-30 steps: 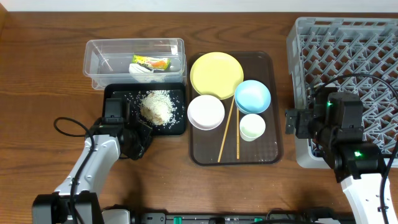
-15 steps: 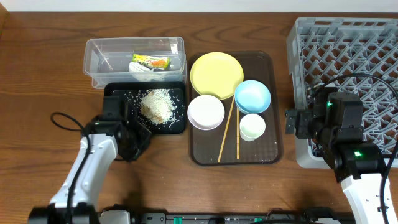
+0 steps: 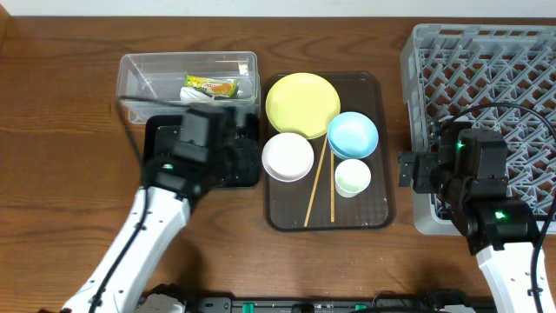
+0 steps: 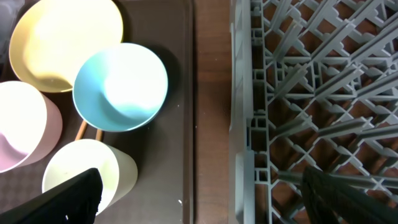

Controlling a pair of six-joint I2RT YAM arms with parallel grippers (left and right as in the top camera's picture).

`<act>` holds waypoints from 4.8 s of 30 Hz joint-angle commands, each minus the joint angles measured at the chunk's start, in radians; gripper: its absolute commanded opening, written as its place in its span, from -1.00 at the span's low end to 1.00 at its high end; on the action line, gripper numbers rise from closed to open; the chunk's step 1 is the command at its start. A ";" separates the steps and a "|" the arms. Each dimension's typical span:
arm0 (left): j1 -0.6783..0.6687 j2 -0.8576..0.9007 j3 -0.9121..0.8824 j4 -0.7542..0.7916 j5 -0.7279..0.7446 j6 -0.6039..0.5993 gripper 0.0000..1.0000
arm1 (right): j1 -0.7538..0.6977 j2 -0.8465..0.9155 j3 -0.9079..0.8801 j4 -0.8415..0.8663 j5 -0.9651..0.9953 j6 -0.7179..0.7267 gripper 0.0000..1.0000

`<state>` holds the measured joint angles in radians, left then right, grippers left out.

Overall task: Sort waste into correct bins and load items into the dishwasher rack
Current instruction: 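Grasp the cream cup on the brown tray with the left gripper, then hand the cream cup from the left gripper to the right gripper, then place the cream cup into the dish rack with the right gripper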

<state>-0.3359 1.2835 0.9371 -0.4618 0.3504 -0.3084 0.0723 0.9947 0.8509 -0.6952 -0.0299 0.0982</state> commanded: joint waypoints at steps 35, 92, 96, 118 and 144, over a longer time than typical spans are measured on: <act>-0.441 0.546 0.238 0.146 -0.076 -0.026 -0.42 | 0.008 -0.001 0.016 -0.006 -0.005 0.010 0.99; -0.022 0.438 0.238 0.247 0.977 -0.505 -0.88 | 0.008 0.415 0.016 0.577 -1.323 -0.399 0.24; -0.022 0.438 0.238 0.247 0.941 -0.483 -0.66 | 0.008 0.415 0.016 0.571 -1.269 -0.398 0.17; 0.222 0.057 0.238 -0.335 -0.082 -0.043 0.24 | -0.200 0.227 0.271 -0.057 -0.186 -0.126 -0.98; 0.254 -0.002 0.238 -0.372 -0.082 -0.043 0.32 | -0.537 0.592 0.420 -0.345 0.149 0.021 -0.98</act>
<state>-0.0856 1.2839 1.1687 -0.8314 0.2813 -0.3649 -0.4480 1.5463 1.2530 -1.0344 0.1131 0.1032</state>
